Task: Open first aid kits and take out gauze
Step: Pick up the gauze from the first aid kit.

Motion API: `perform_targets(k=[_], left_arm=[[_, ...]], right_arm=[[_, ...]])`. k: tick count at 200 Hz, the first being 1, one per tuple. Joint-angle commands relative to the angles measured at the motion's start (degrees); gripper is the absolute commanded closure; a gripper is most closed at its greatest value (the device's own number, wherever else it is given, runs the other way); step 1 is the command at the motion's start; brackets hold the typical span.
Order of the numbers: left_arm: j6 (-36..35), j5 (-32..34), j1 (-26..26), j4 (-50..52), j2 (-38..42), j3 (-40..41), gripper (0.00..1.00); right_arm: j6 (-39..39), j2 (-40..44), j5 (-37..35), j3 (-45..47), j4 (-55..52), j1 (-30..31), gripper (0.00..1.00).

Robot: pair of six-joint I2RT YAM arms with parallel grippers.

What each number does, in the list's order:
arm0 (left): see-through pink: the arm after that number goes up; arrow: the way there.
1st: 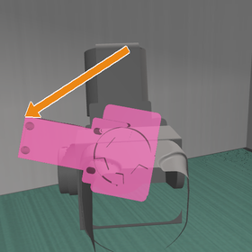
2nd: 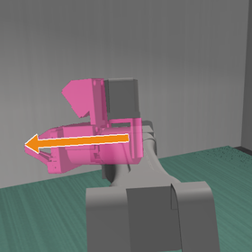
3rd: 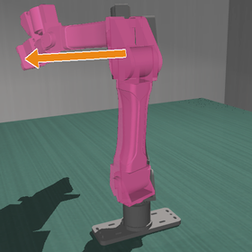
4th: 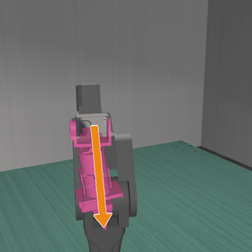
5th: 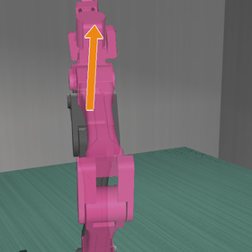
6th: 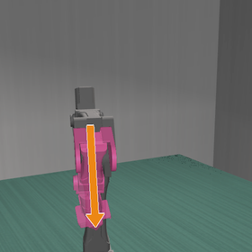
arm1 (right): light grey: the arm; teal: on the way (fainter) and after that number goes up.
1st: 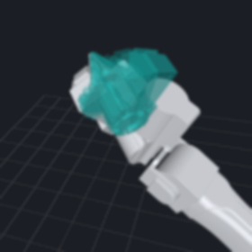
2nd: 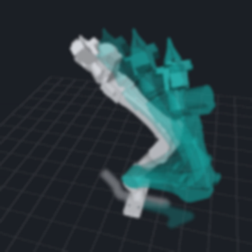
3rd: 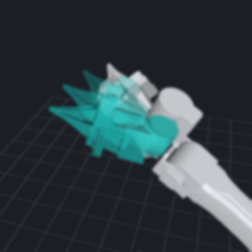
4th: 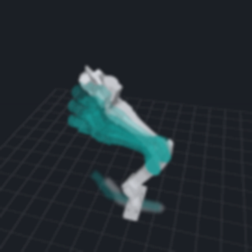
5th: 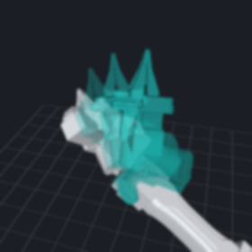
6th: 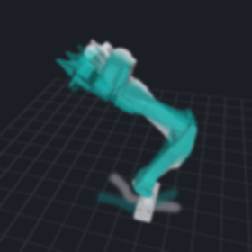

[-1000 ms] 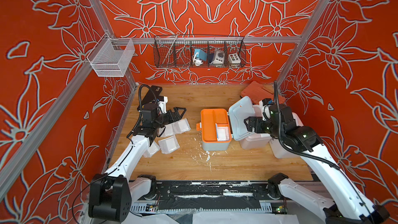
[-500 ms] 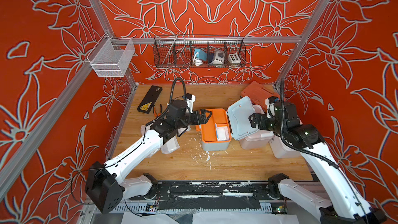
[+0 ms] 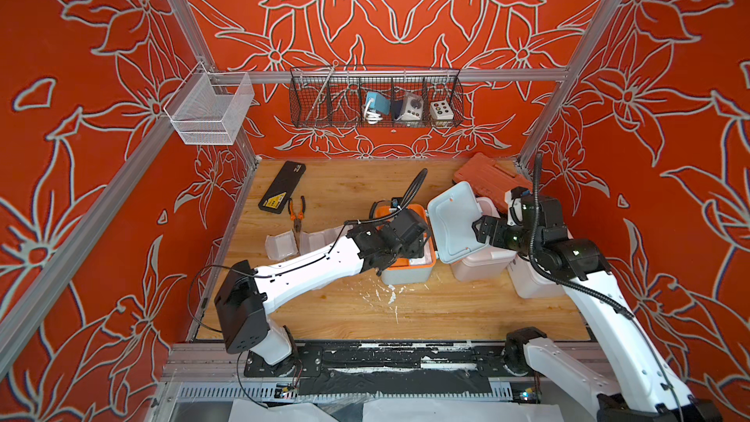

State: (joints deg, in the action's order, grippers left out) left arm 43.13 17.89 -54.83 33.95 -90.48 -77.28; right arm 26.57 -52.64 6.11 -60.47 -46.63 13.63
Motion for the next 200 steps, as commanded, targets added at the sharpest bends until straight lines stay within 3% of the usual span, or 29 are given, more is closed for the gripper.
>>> perform_targets(k=[1, 53, 105, 145, 200], left_arm=[[1.3, 3.6, -0.4, 6.0, -2.1, -3.2, 0.39], [0.9, 2.0, -0.4, 7.3, -6.2, -5.9, 0.61], [0.9, 0.6, -0.5, 7.3, -8.0, -5.9, 0.74], [0.6, 0.2, -0.5, 8.1, -8.2, -7.1, 1.0], [-0.7, -1.6, -0.4, 2.5, -1.0, -4.3, 1.0]], right_arm=[[0.9, 1.0, 1.6, 0.8, 0.7, -0.6, 0.02], [0.9, 1.6, 1.8, 1.2, 0.7, -0.8, 0.02], [0.7, 1.6, 2.4, 1.5, 0.7, -1.0, 0.02], [0.7, 1.8, 2.9, 1.5, 0.7, -1.1, 0.02], [0.9, 2.1, 2.9, 1.3, 0.3, -1.1, 0.02]])
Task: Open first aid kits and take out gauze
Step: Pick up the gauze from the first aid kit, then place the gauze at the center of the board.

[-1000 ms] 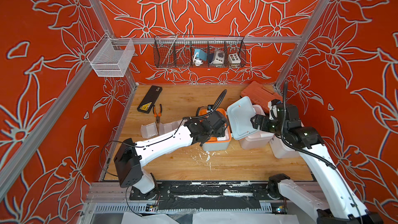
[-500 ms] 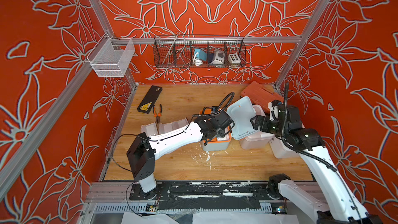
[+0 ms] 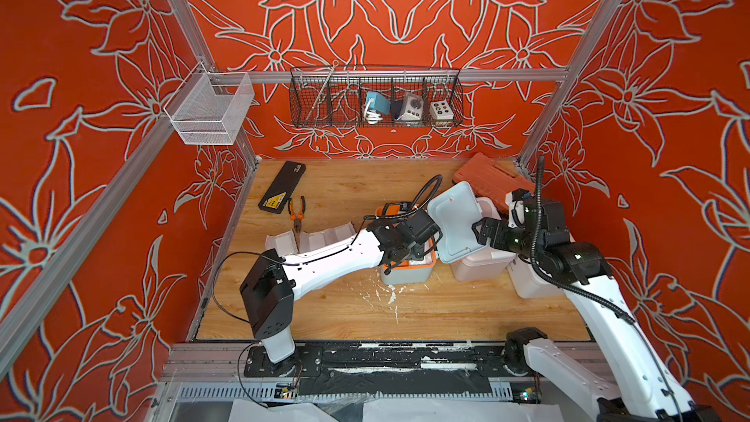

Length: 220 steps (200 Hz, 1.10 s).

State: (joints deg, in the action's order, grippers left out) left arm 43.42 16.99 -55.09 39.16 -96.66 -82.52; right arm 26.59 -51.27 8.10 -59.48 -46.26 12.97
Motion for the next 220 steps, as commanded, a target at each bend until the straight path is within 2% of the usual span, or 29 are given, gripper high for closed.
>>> perform_targets(k=[1, 28, 44, 69, 95, 167, 220], left_arm=[[-1.1, -0.8, -0.1, -2.7, 5.3, 1.0, 1.0], [-2.1, -1.2, 1.0, -3.3, 8.8, 1.3, 1.0], [-3.9, -3.6, 2.5, -6.4, 12.5, 3.7, 1.0], [-6.4, -9.5, 7.3, -11.4, 19.4, 9.1, 1.0], [-7.3, -13.4, 13.9, -10.8, 24.4, 12.1, 1.0], [-10.4, -14.5, 28.5, -5.0, 35.1, 21.2, 1.0], [-10.2, -16.1, 34.6, -6.8, 37.3, 30.9, 1.0]], right_arm=[[0.8, 0.7, 1.0, 0.3, 0.0, -0.5, 0.02], [0.8, 0.8, 0.8, 0.0, -0.4, -0.6, 0.02], [0.9, 0.7, 0.9, -0.2, -0.5, -0.7, 0.02], [1.0, 0.6, 1.1, -0.5, -0.7, -0.7, 0.02], [1.0, 0.5, 1.3, -0.5, -0.8, -0.6, 0.02], [1.4, -0.3, 1.8, -1.4, -1.3, -0.7, 0.02], [1.7, -0.8, 2.1, -2.0, -1.4, -0.8, 0.02]])
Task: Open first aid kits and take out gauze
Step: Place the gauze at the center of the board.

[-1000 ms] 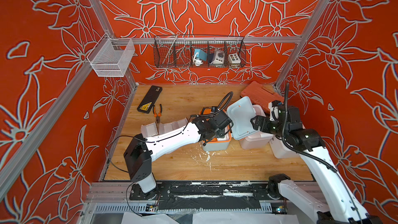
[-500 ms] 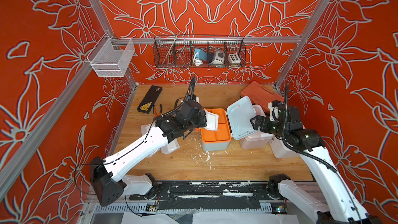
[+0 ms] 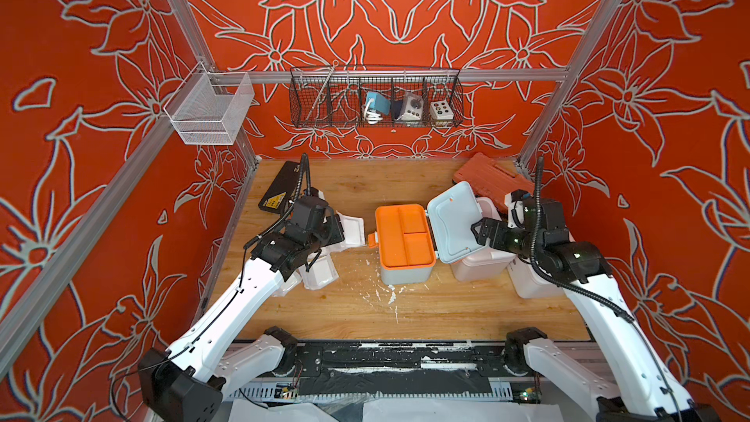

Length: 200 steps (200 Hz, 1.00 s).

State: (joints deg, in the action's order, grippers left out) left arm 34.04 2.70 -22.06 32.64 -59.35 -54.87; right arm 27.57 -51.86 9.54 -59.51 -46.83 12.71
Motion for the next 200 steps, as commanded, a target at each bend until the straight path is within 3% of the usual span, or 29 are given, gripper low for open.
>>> perform_targets(k=[1, 92, 175, 192, 200], left_arm=[[-0.9, -1.8, 1.6, -0.3, -0.1, 3.4, 1.0], [1.5, -6.5, 1.9, -9.0, -8.3, 15.0, 1.0], [-0.4, -4.5, 1.9, -9.0, -11.7, 14.8, 1.0], [-0.6, -3.1, 2.0, -7.9, -12.2, 13.9, 0.86], [-0.8, -2.2, 1.9, -7.4, -12.2, 13.5, 0.74]], right_arm=[[0.7, -0.3, 0.7, -1.9, -0.8, -0.5, 0.02], [0.6, -0.9, 0.9, -2.4, -0.9, -0.5, 0.02], [0.6, -0.8, 0.7, -2.5, -1.1, -0.6, 0.02], [0.6, -0.7, 0.4, -2.7, -1.7, -0.7, 0.02], [0.6, -0.8, 0.2, -3.1, -2.3, -0.7, 0.02]])
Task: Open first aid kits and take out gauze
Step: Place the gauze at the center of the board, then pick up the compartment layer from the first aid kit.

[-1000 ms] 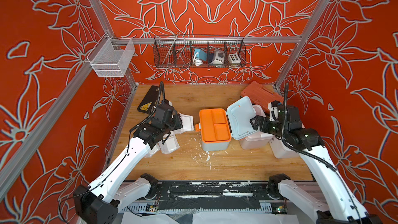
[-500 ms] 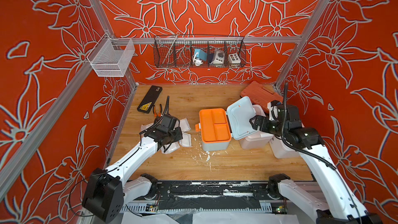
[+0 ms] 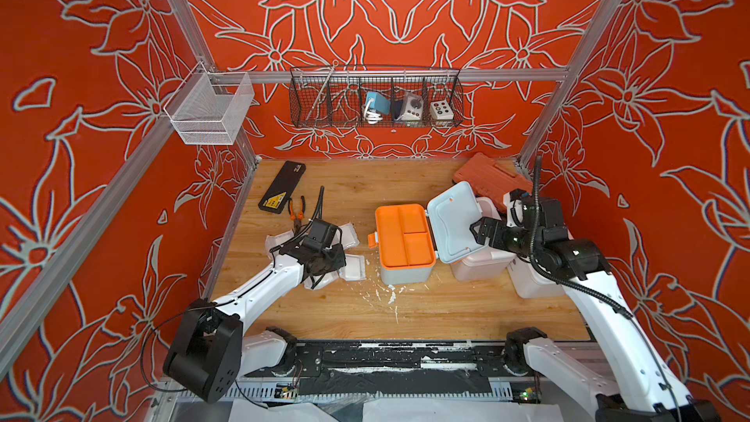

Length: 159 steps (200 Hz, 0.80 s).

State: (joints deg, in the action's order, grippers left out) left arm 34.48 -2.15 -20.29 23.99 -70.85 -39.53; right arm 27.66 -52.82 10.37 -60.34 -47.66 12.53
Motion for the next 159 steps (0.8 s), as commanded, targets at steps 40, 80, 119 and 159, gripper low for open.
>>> perform_targets(k=[40, 80, 119, 159], left_arm=[[-2.3, 2.9, 0.2, 2.7, 1.6, -4.0, 0.38], [-5.3, 0.3, 0.2, 2.5, 7.5, -8.1, 0.02], [-9.1, -1.9, 0.2, 2.4, 16.3, -12.3, 0.02], [-9.4, -2.8, 0.2, -2.0, 25.9, -10.3, 0.02]], right_arm=[[0.7, 0.4, -2.1, -3.7, -3.2, -0.6, 0.02], [0.8, -0.5, -2.3, -7.2, -5.7, -0.8, 0.02], [-1.0, 0.1, 4.0, -10.2, -4.2, -0.7, 0.02], [-0.4, 2.3, 9.7, -11.3, -0.3, -0.7, 0.02]])
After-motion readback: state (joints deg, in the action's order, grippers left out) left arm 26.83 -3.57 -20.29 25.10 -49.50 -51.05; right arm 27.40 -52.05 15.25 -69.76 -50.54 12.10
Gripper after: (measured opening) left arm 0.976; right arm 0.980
